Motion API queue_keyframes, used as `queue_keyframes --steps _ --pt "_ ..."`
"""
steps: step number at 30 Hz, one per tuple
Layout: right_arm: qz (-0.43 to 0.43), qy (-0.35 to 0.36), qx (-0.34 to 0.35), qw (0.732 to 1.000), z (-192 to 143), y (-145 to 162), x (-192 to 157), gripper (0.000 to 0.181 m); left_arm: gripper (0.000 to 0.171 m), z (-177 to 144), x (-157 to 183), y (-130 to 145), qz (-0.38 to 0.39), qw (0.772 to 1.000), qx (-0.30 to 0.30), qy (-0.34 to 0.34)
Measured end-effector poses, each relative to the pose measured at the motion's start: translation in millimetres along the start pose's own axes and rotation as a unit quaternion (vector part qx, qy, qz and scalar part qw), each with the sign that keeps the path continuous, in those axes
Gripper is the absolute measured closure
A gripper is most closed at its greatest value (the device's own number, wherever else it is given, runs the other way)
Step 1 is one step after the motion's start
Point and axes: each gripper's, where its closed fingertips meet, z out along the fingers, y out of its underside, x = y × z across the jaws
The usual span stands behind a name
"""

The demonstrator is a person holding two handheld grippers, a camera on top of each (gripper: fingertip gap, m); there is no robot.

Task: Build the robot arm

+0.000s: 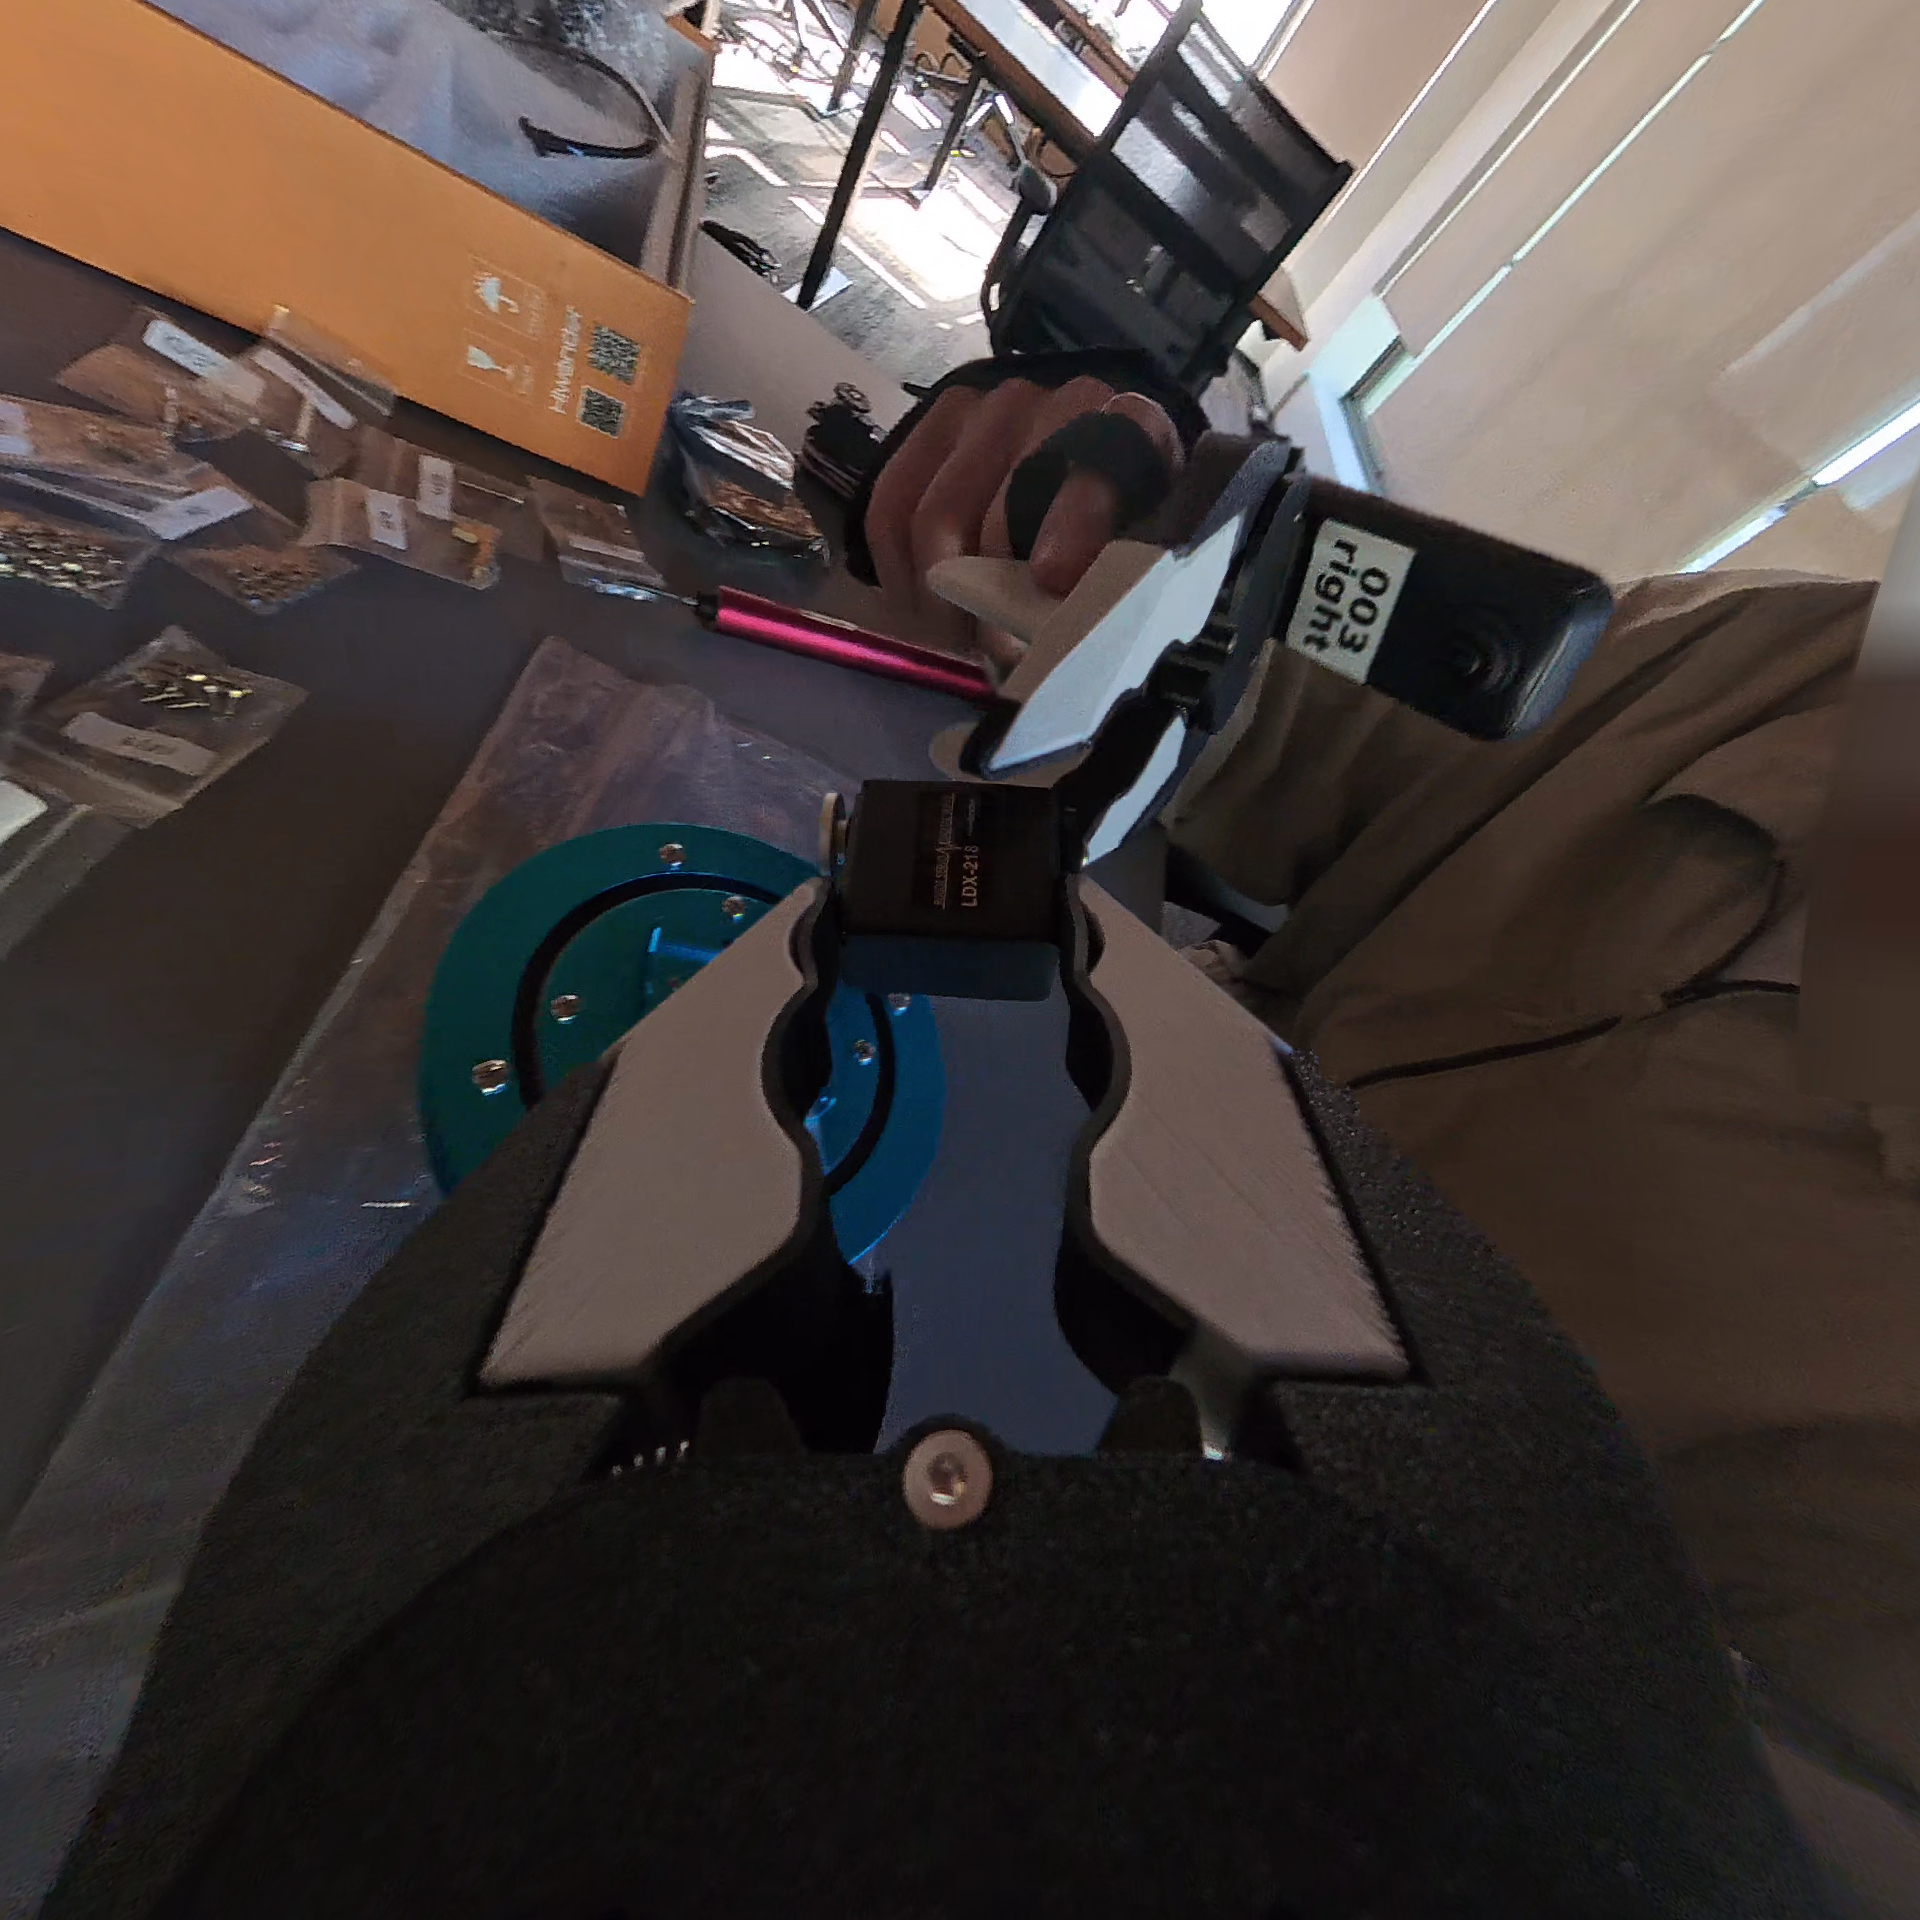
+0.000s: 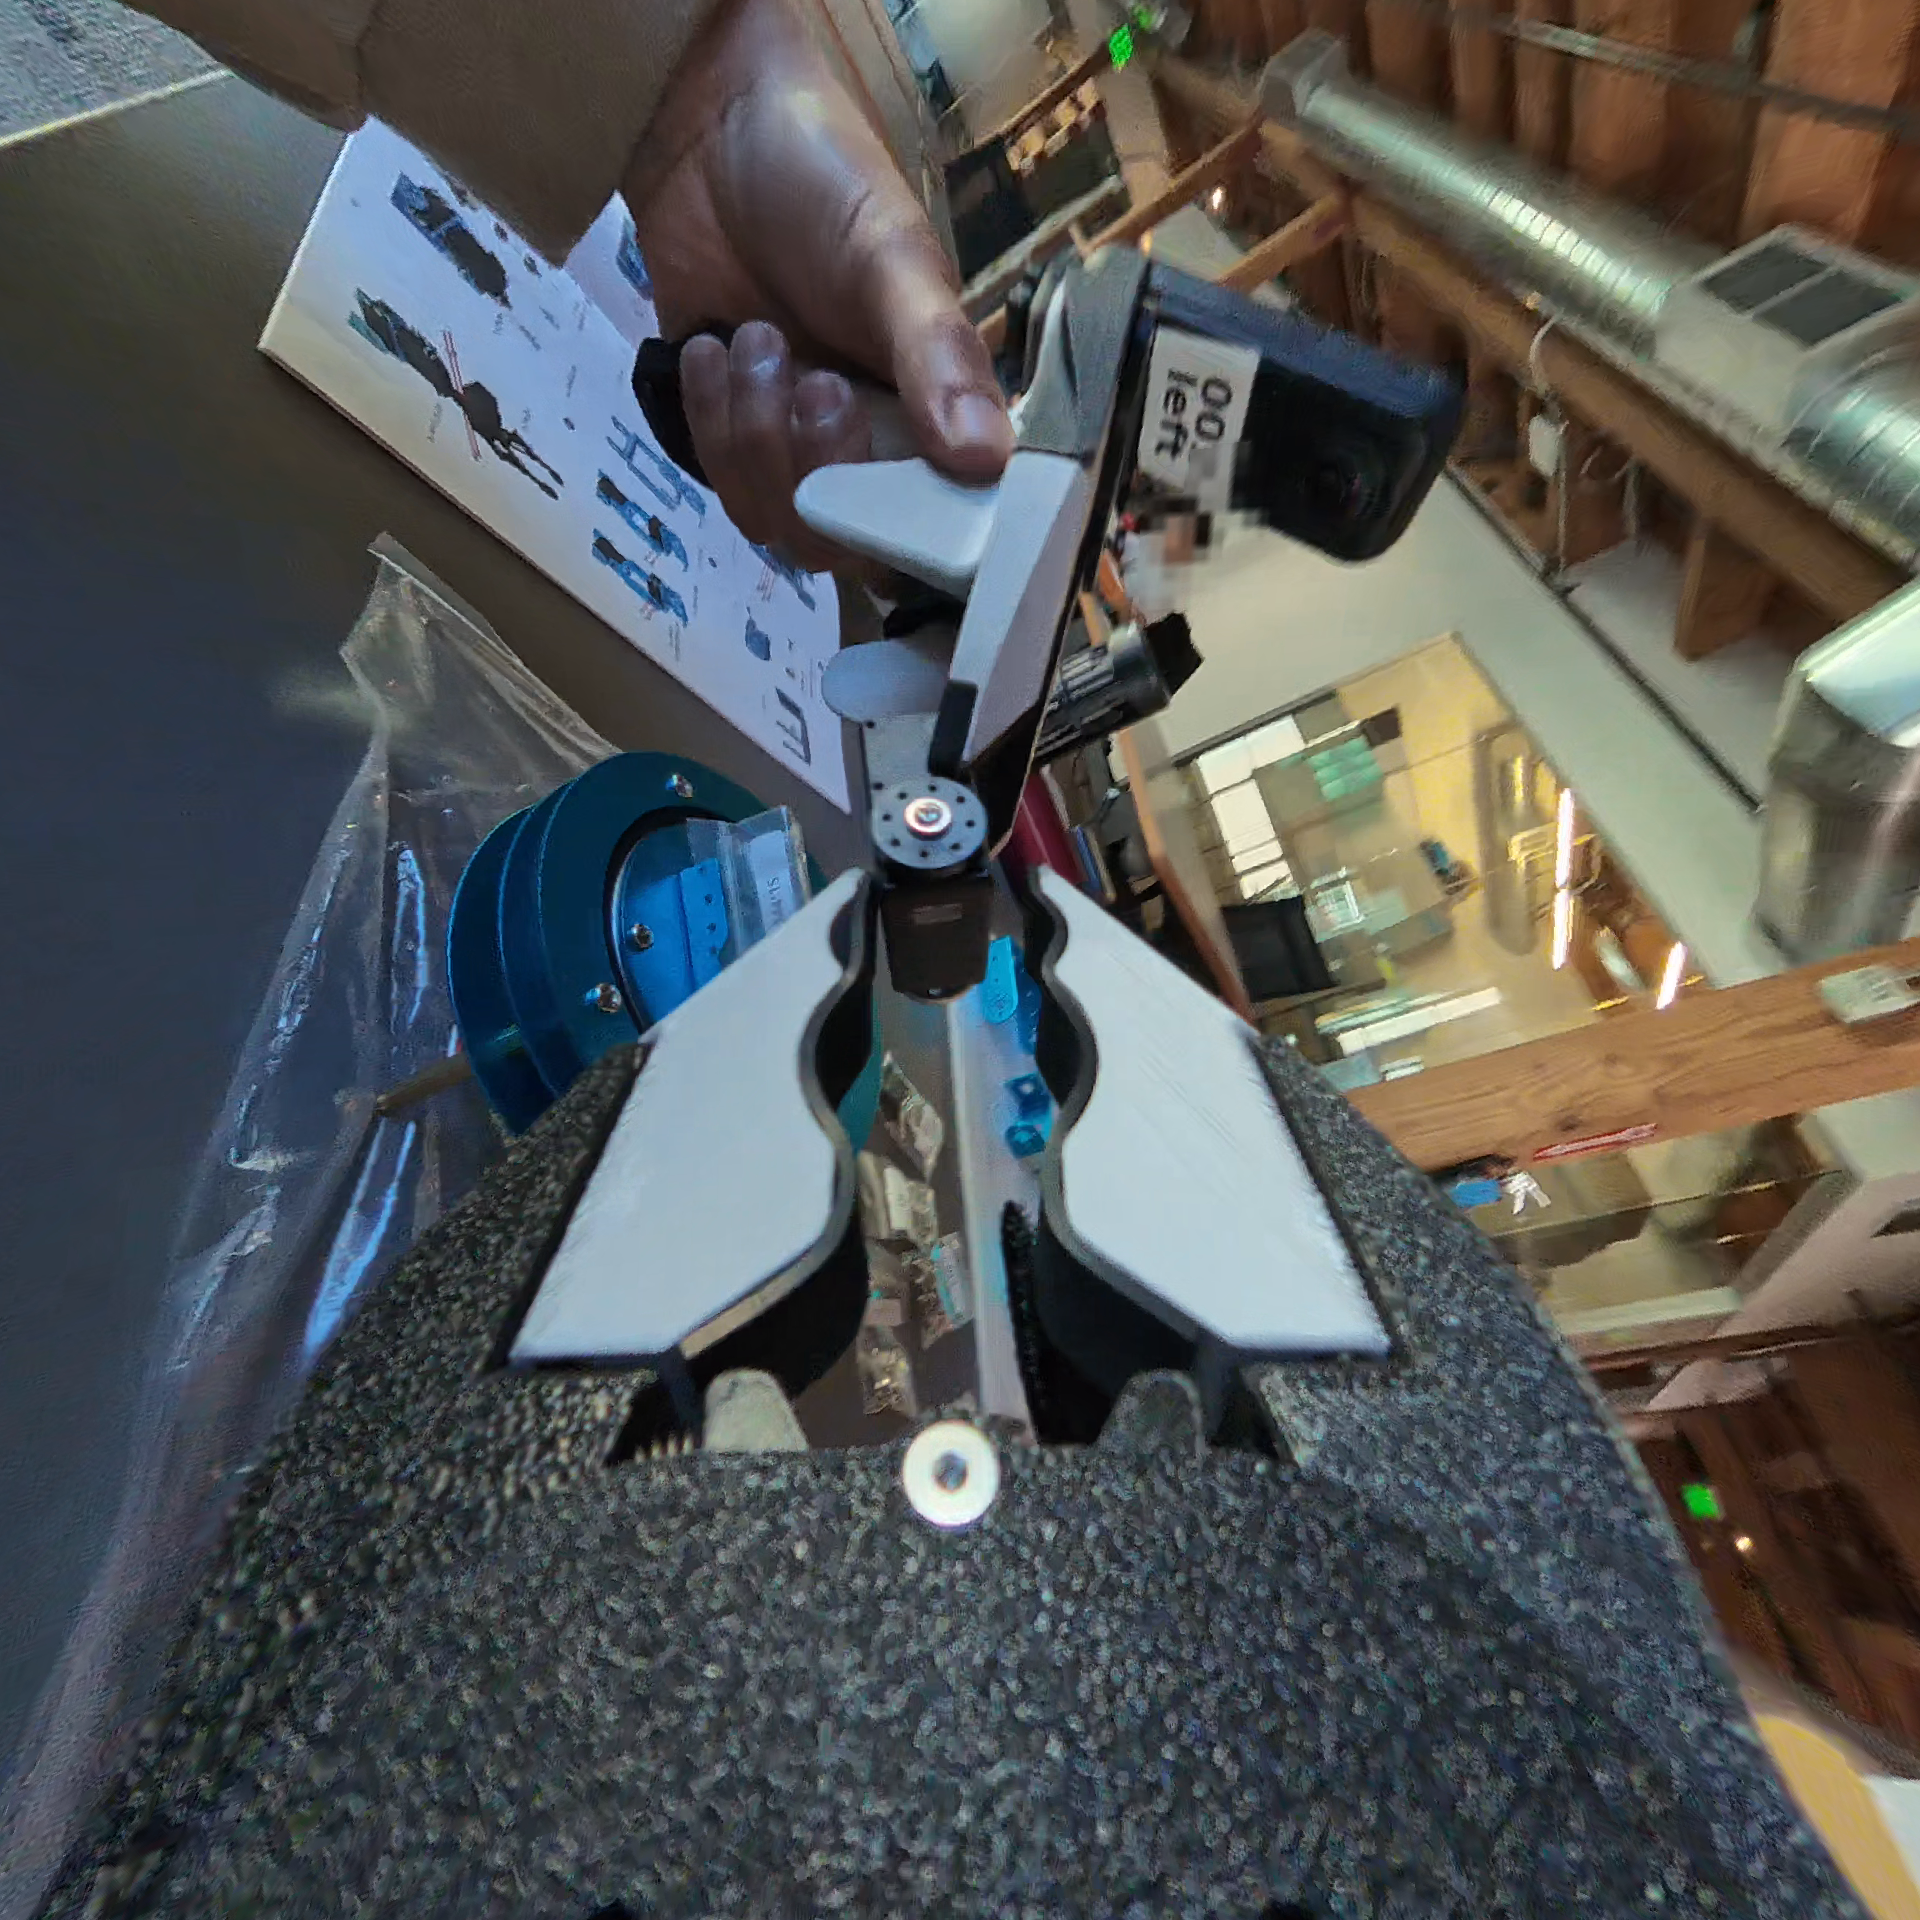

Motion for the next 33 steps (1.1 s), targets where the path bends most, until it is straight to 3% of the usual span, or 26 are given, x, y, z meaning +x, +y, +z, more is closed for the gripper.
queue_keyframes --steps 2,5,8,10,12,14,16,19,22,26,29,31,33 --pt "-0.015 0.002 0.011 1.0 -3 -7 1 0.159 0.131 0 7 -3 -0.014 1.0 0.012 0.02" --pt "0.032 -0.029 0.006 0.999 -4 -8 5 0.16 0.13 -1 10 -7 -0.035 0.999 0.029 0.024" --pt "0.151 -0.102 0.016 0.983 -5 -10 5 0.161 0.129 -3 13 -6 -0.027 0.999 0.038 0.018" --pt "0.272 -0.159 0.026 0.949 -4 -9 7 0.162 0.125 -10 7 -7 -0.005 0.998 0.053 -0.021" --pt "0.39 -0.185 0.036 0.901 1 -2 15 0.162 0.112 -20 -3 -6 0.027 0.995 0.055 -0.084" --pt "0.511 -0.274 0.012 0.814 4 4 5 0.161 0.108 -29 -16 4 0.088 0.981 0.027 -0.173" --pt "0.588 -0.301 0.009 0.75 10 9 4 0.161 0.108 -34 -18 13 0.159 0.958 -0.009 -0.238" --pt "0.685 -0.36 -0.027 0.632 17 14 -12 0.162 0.116 -38 -16 24 0.21 0.937 -0.05 -0.276" --pt "0.734 -0.376 -0.03 0.565 25 21 -17 0.164 0.135 -40 -18 31 0.181 0.948 -0.05 -0.256" --pt "0.767 -0.398 -0.034 0.502 24 26 -19 0.163 0.14 -34 -34 42 0.164 0.953 -0.06 -0.248" --pt "0.777 -0.398 -0.016 0.487 21 28 -10 0.163 0.138 -27 -45 45 0.151 0.956 -0.065 -0.243" --pt "0.775 -0.395 -0.011 0.493 19 29 -5 0.162 0.126 -25 -50 45 0.131 0.962 -0.063 -0.23" --pt "0.772 -0.39 -0.013 0.502 18 31 -3 0.163 0.126 -22 -50 47 0.114 0.97 -0.059 -0.204"
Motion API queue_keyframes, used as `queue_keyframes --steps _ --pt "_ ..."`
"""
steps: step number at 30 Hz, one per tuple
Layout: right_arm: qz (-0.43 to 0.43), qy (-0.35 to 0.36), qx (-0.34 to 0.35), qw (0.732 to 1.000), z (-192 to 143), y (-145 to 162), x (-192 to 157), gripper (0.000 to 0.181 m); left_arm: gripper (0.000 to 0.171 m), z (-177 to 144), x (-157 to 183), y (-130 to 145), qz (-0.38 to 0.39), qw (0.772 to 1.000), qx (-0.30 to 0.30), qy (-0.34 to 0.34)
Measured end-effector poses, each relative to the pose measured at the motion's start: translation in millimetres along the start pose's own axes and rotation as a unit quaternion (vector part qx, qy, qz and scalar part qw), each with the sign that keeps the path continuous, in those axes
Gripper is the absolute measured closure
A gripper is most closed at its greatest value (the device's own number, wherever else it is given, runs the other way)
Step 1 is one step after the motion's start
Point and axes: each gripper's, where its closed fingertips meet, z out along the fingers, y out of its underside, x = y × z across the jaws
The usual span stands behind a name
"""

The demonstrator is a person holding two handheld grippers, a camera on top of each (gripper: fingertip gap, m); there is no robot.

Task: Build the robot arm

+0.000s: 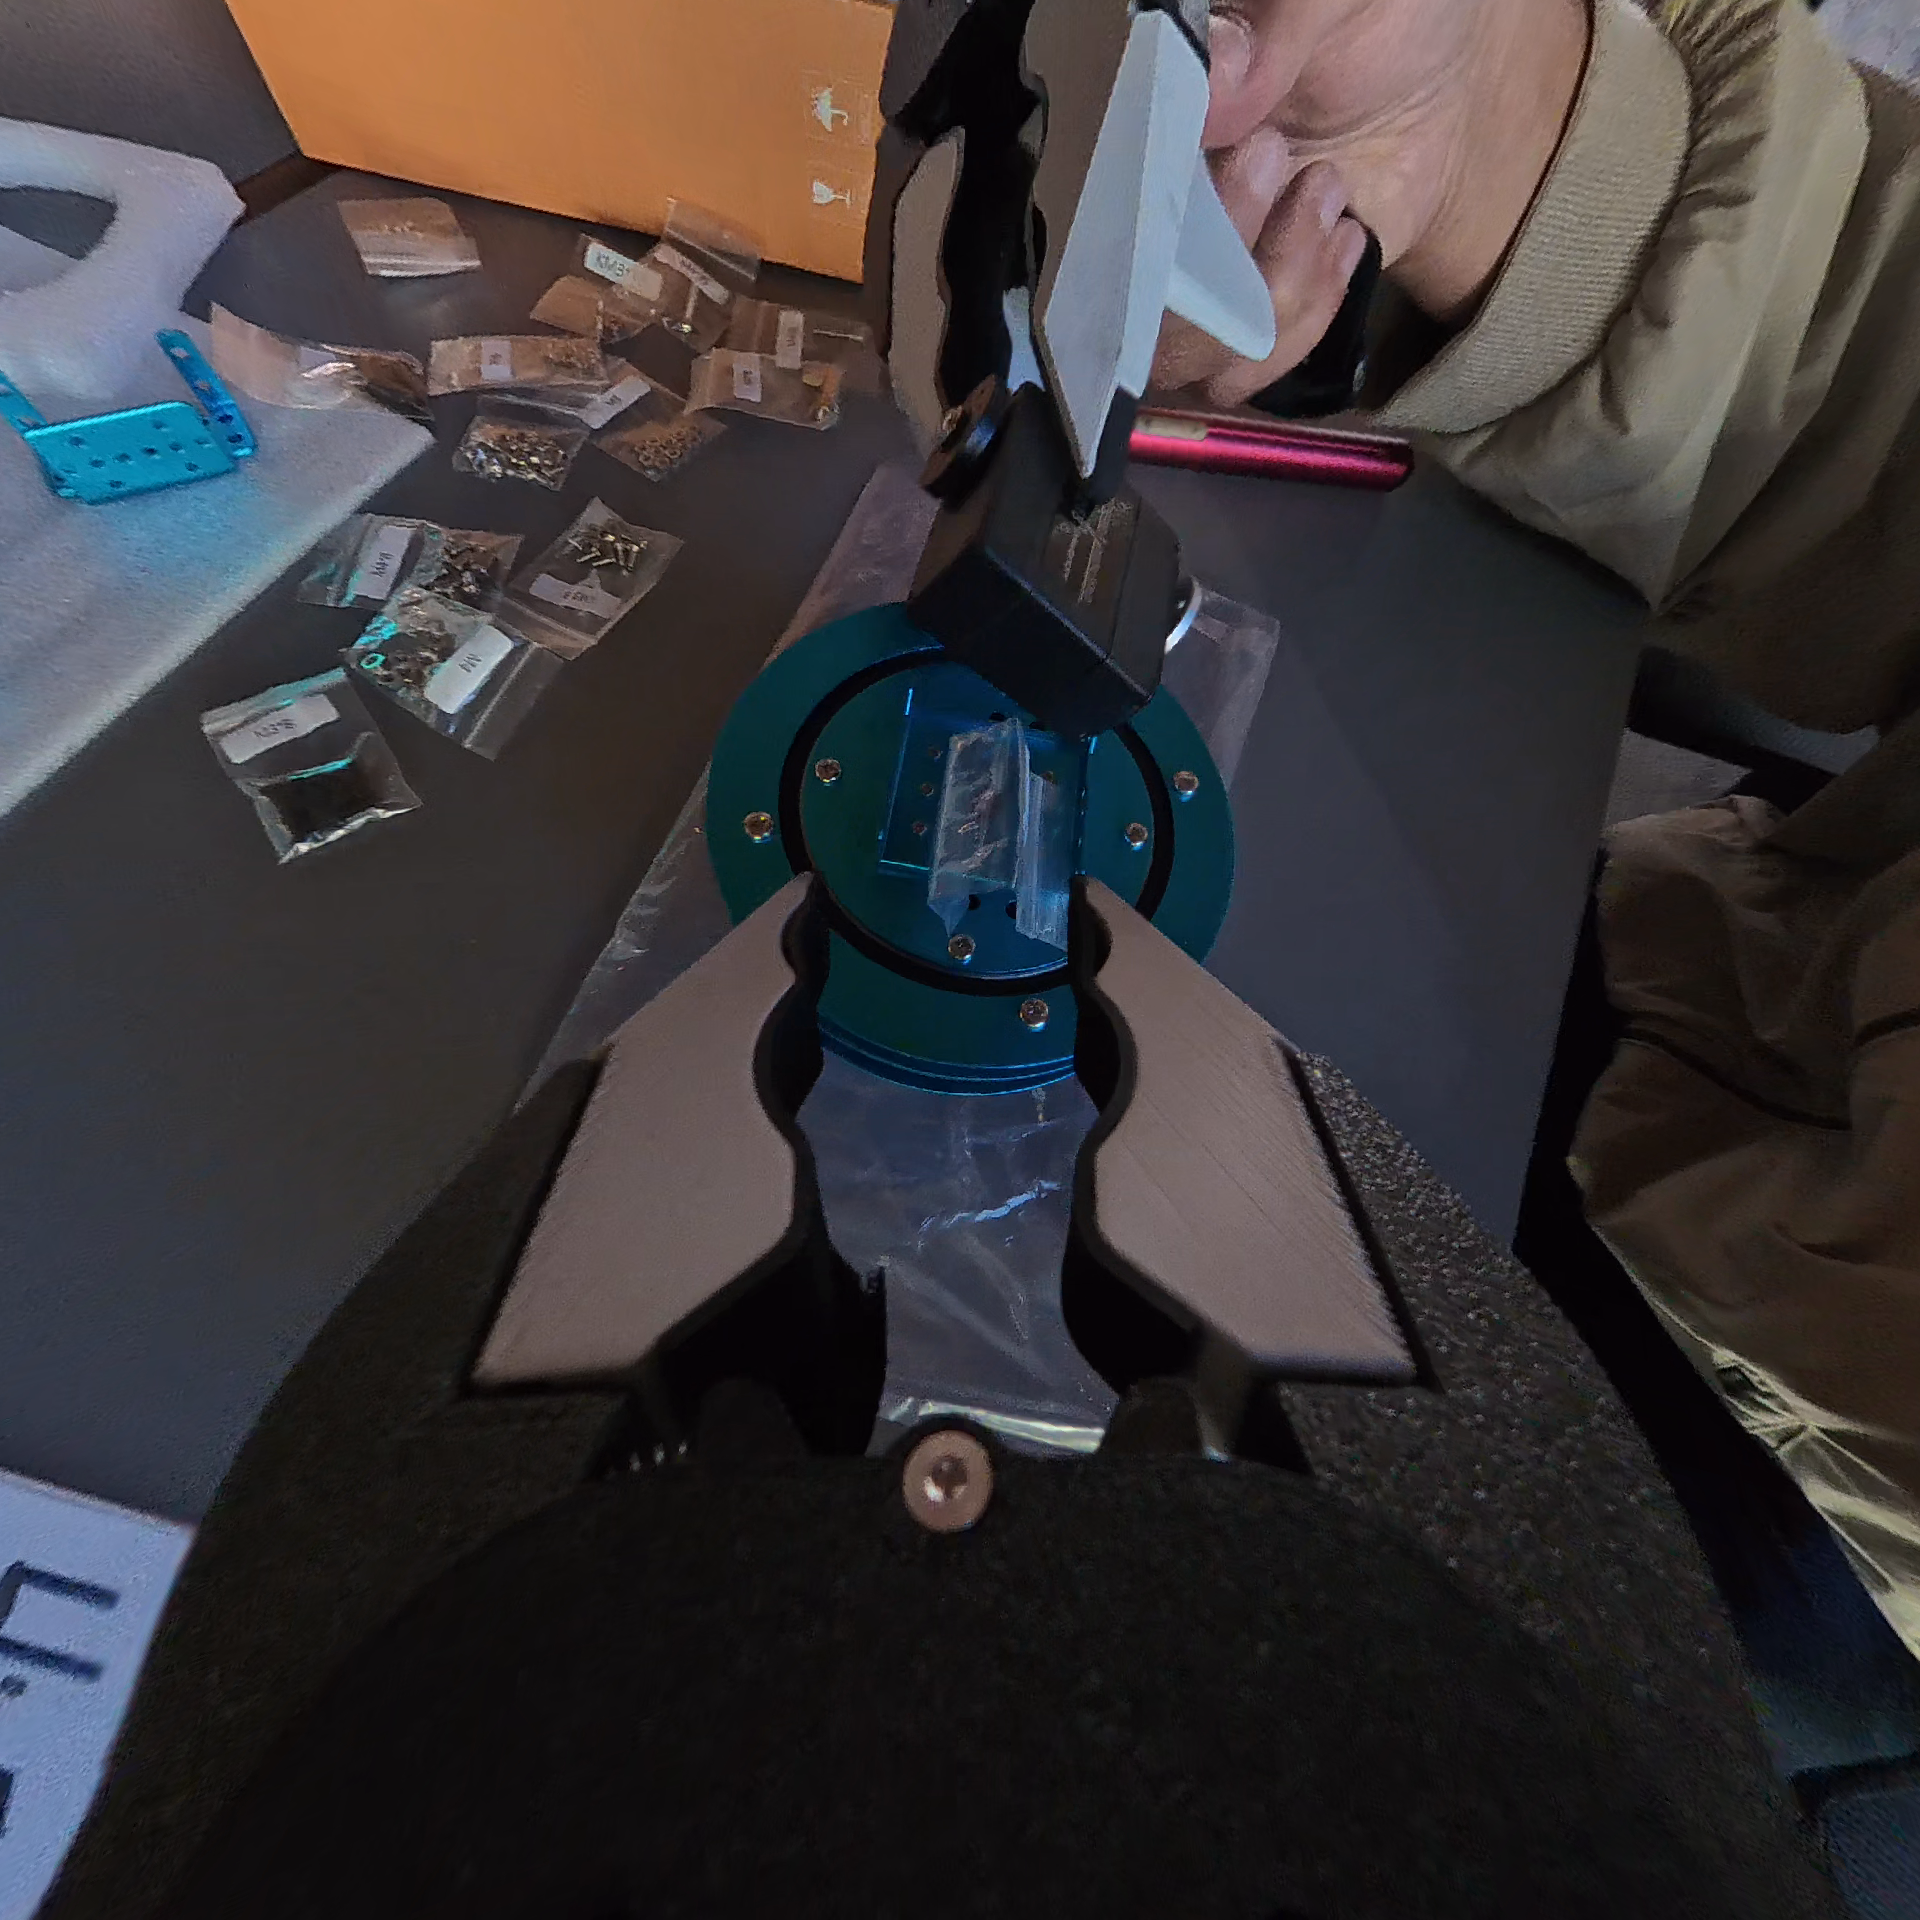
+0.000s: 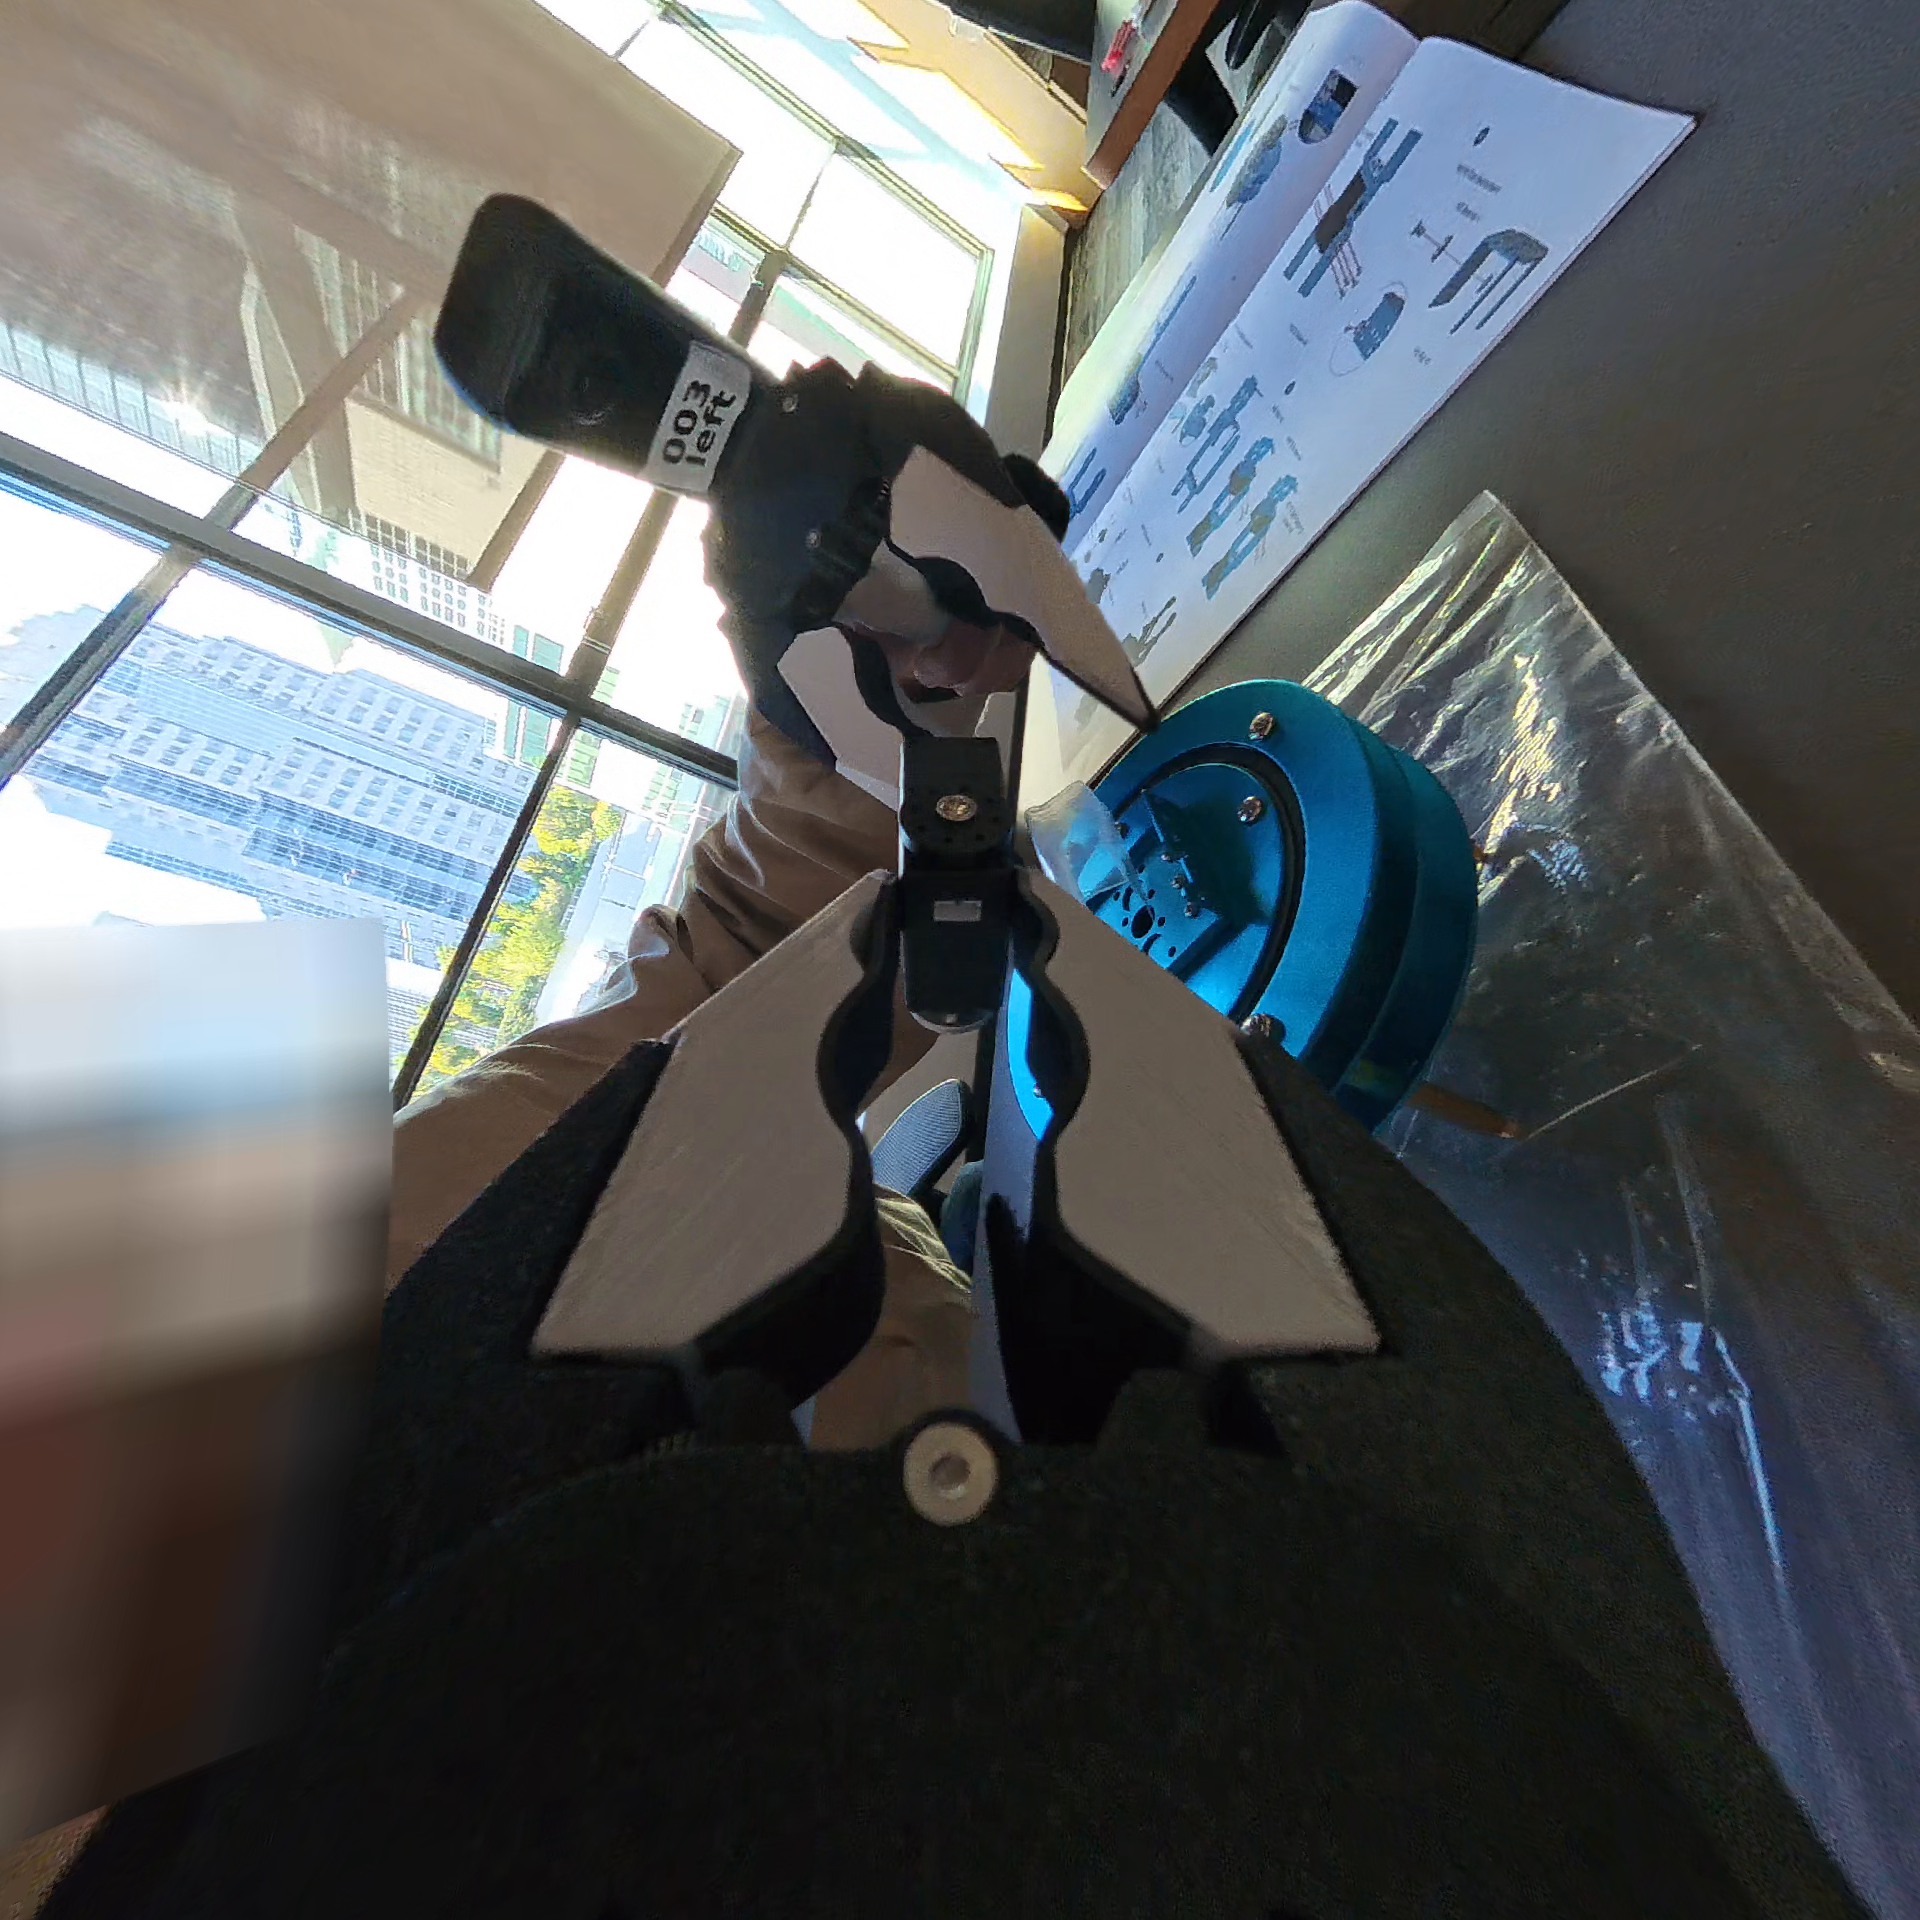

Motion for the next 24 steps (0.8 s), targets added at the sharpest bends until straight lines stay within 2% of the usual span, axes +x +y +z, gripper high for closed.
queue_keyframes --steps 1,4,7,12,14,17,20,24 --pt "-0.001 0.001 0.001 1.0 0 0 0 0.163 0.13 2 1 1 -0.002 1.0 -0.003 0.008" --pt "-0.001 0.001 -0.001 1.0 2 1 1 0.162 0.154 6 3 7 0.02 1.0 -0.021 0.008" --pt "-0.012 0.01 -0.001 1.0 2 -1 2 0.162 0.17 6 10 3 0.034 0.999 -0.011 0.012" --pt "-0.025 0.013 -0.004 1.0 -3 2 -9 0.162 0.171 -6 7 -2 -0.01 1.0 0.015 -0.003" --pt "-0.038 0.038 -0.033 0.998 -5 16 -10 0.162 0.171 -17 12 -2 -0.031 0.999 0.039 -0.006" --pt "-0.095 0.112 -0.108 0.983 -9 57 -3 0.162 0.171 -37 26 10 -0.049 0.996 0.068 -0.028" --pt "-0.156 0.178 -0.126 0.963 -15 83 0 0.161 0.171 -52 55 31 -0.069 0.992 0.096 -0.049" --pt "-0.119 0.194 -0.171 0.959 -14 124 2 0.161 0.171 -49 101 67 -0.107 0.984 0.111 -0.086"
